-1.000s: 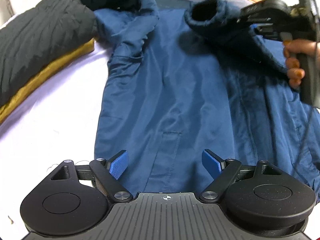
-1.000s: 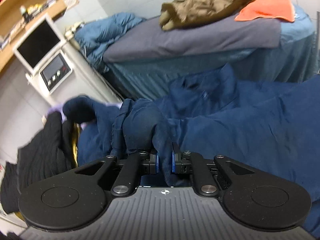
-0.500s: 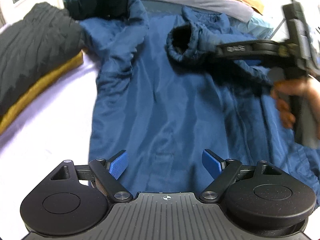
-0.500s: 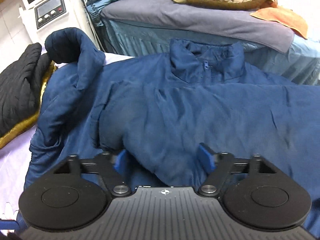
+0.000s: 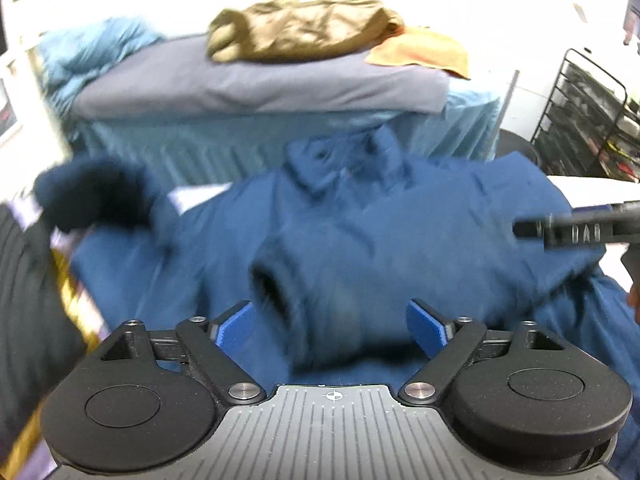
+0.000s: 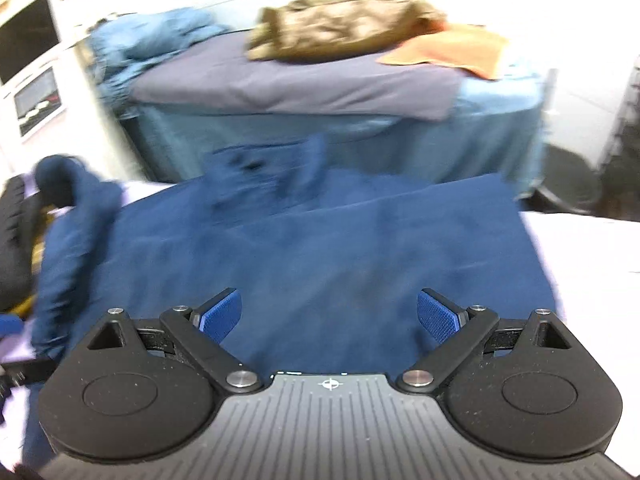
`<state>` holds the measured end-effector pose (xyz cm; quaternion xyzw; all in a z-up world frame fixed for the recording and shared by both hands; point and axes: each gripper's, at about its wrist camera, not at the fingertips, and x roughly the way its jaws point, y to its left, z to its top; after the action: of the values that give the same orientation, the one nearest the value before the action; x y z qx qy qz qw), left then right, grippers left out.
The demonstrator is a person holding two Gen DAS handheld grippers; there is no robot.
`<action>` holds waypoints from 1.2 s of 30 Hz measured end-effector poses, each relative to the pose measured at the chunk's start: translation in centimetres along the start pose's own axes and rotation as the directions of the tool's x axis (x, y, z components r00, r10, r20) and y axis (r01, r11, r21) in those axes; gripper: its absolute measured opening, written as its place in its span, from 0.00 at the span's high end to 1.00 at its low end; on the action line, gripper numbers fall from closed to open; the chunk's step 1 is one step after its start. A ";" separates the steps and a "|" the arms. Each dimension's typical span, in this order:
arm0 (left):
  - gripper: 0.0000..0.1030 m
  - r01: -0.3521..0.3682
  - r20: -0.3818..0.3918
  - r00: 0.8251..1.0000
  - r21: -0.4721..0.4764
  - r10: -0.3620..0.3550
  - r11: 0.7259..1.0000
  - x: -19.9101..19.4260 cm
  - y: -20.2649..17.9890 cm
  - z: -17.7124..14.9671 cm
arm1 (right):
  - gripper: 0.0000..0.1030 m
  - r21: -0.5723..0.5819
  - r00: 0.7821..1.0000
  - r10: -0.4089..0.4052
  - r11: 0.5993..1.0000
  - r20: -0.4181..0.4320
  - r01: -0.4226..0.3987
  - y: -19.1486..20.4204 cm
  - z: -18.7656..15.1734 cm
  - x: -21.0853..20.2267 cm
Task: Fold large clothes
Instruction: 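Fold the held sleeve across the jacket front with the right gripper and release, then grasp the other sleeve cuff with the left gripper and lift it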
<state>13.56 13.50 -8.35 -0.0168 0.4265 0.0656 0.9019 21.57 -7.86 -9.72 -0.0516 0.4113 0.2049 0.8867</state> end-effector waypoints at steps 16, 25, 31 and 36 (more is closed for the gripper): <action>0.00 -0.003 -0.282 0.959 -0.130 -0.034 0.992 11.7 1.2 -3.3 | 0.00 -0.289 0.978 -0.132 0.954 -0.161 0.082 -0.9 -6.0 7.4; 0.00 -0.065 -0.297 0.954 -0.073 0.041 0.995 12.0 -0.5 -3.3 | 0.00 -0.263 0.972 -0.134 0.962 -0.193 0.080 -0.9 -5.3 8.4; 0.00 -0.060 -0.304 0.952 -0.074 0.034 0.995 12.6 -0.3 -3.1 | 0.00 -0.252 0.969 -0.142 0.964 -0.202 0.089 -0.8 -5.2 8.6; 0.00 -0.040 -0.314 0.949 -0.084 0.012 0.996 12.6 0.2 -2.5 | 0.00 -0.250 0.970 -0.149 0.963 -0.191 0.099 -0.7 -5.3 8.5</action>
<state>19.50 14.76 -19.65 -0.0615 0.5611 0.0928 0.8203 22.99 -7.11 -19.65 -0.2048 0.4701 0.1902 0.8372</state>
